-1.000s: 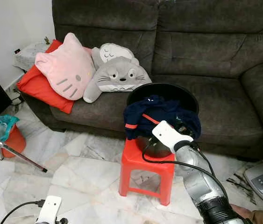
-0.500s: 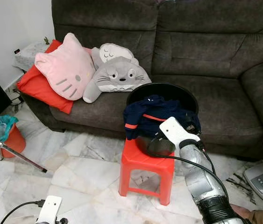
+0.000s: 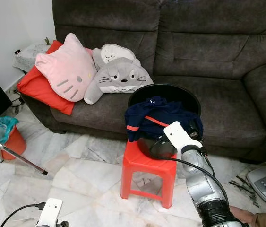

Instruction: Hang hanger

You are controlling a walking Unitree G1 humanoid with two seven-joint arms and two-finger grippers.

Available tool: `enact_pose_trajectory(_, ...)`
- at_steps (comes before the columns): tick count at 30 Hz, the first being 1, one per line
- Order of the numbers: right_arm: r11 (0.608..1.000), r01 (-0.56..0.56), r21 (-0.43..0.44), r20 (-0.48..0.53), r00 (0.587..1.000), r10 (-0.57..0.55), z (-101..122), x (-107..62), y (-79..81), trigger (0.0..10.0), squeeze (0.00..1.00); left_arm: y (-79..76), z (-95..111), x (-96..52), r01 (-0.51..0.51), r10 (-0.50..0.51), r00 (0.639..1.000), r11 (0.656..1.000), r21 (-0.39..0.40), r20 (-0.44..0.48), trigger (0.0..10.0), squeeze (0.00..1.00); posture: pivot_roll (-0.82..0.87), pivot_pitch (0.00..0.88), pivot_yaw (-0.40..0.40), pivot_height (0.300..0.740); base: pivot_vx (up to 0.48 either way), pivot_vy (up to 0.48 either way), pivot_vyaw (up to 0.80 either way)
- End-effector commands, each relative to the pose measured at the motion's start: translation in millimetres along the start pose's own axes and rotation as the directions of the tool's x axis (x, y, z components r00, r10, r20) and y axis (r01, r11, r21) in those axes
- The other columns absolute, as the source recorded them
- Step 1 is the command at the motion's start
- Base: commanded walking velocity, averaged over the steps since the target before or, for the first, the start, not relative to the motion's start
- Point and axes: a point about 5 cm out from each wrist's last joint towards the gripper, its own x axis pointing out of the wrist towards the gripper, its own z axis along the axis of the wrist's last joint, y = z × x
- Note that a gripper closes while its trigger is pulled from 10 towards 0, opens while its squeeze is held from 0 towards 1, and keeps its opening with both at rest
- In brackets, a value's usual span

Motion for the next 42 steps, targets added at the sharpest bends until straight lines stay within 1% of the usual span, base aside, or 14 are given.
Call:
enact_pose_trajectory(1,1.0,0.013,-0.011,0.015,1.0,-0.013,5,3.9,-1.7,10.0,0.0,0.9,-3,-0.4,-0.001,0.001,1.0,1.0,0.006,-0.013,10.0,0.0,-0.22,0.0,0.064,0.74,0.0,0.0,0.0)
enact_pose_trajectory(6,0.997,0.042,-0.071,0.023,0.999,-0.04,5,7.9,-2.0,10.0,0.0,0.7,-3,-0.4,-0.003,0.003,1.0,1.0,0.002,-0.011,10.0,0.0,-0.21,0.0,0.062,0.74,0.0,0.0,0.0)
enact_pose_trajectory(13,0.992,0.083,-0.09,0.03,0.996,-0.081,2,12.4,-4.2,10.0,0.0,0.8,-3,-0.5,-0.005,0.005,1.0,1.0,0.0,-0.009,10.0,0.0,-0.21,0.0,0.063,0.74,0.0,0.0,0.0)
enact_pose_trajectory(18,0.992,0.063,-0.108,0.03,0.998,-0.06,-3,16.1,-1.3,10.0,0.0,1.1,-3,-0.5,-0.005,0.005,1.0,1.0,0.001,-0.008,10.0,0.0,-0.21,0.0,0.064,0.74,0.0,0.0,0.0)
enact_pose_trajectory(19,0.987,0.074,-0.145,0.046,0.997,-0.068,-3,17.9,-2.2,10.0,0.0,1.2,-3,-0.6,-0.005,0.005,1.0,1.0,0.001,-0.009,10.0,0.0,-0.21,0.0,0.066,0.74,0.0,0.0,0.0)
enact_pose_trajectory(21,0.984,0.078,-0.157,0.051,0.996,-0.071,-3,19.2,-2.8,10.0,0.0,1.3,-3,-0.6,-0.006,0.006,1.0,1.0,0.001,-0.009,10.0,0.0,-0.21,0.0,0.068,0.74,0.0,0.0,0.0)
enact_pose_trajectory(24,0.985,0.071,-0.16,0.049,0.997,-0.064,-3,21.7,-2.3,10.0,0.0,1.4,-3,-0.6,-0.006,0.006,1.0,1.0,0.002,-0.009,10.0,0.0,-0.21,0.0,0.067,0.74,0.0,0.0,0.0)
enact_pose_trajectory(26,0.976,0.082,-0.204,0.072,0.995,-0.068,0,24.0,-2.0,10.0,0.0,1.4,-3,-0.6,-0.006,0.006,1.0,1.0,0.003,-0.009,10.0,0.0,-0.21,0.0,0.067,0.74,0.0,0.0,0.0)
enact_pose_trajectory(27,0.976,0.082,-0.204,0.072,0.995,-0.068,0,24.0,-2.0,10.0,0.0,1.4,-3,-0.6,-0.006,0.006,1.0,1.0,0.003,-0.009,10.0,0.0,-0.21,0.0,0.067,0.74,0.0,0.0,0.0)
enact_pose_trajectory(28,0.967,0.095,-0.237,0.1,0.992,-0.073,3,25.4,-2.1,10.0,0.0,1.5,-4,-0.6,-0.006,0.006,1.0,1.0,0.003,-0.009,10.0,0.0,-0.2,0.0,0.069,0.74,0.0,0.0,0.0)
enact_pose_trajectory(34,0.949,0.135,-0.285,0.127,0.987,-0.102,7,28.9,-3.9,10.0,0.0,1.9,-4,-0.7,-0.007,0.007,1.0,1.0,0.004,-0.009,10.0,0.0,-0.2,0.0,0.071,0.74,0.0,0.0,0.0)
enact_pose_trajectory(36,0.937,0.144,-0.32,0.175,0.98,-0.091,12,29.5,-2.6,10.0,0.0,1.9,-4,-0.7,-0.007,0.007,1.0,1.0,0.005,-0.009,10.0,0.0,-0.2,0.0,0.071,0.74,0.0,0.0,0.0)
enact_pose_trajectory(38,0.938,0.146,-0.313,0.194,0.977,-0.087,14,30.2,-2.6,10.0,0.0,1.9,-4,-0.7,-0.007,0.007,1.0,1.0,0.005,-0.009,10.0,0.0,-0.2,0.0,0.071,0.74,0.0,0.0,0.0)
enact_pose_trajectory(42,0.948,0.151,-0.281,0.18,0.978,-0.102,12,32.0,-5.8,10.0,0.0,2.0,-4,-0.7,-0.008,0.008,1.0,1.0,0.005,-0.008,10.0,0.0,-0.2,0.0,0.071,0.74,0.0,0.0,0.0)
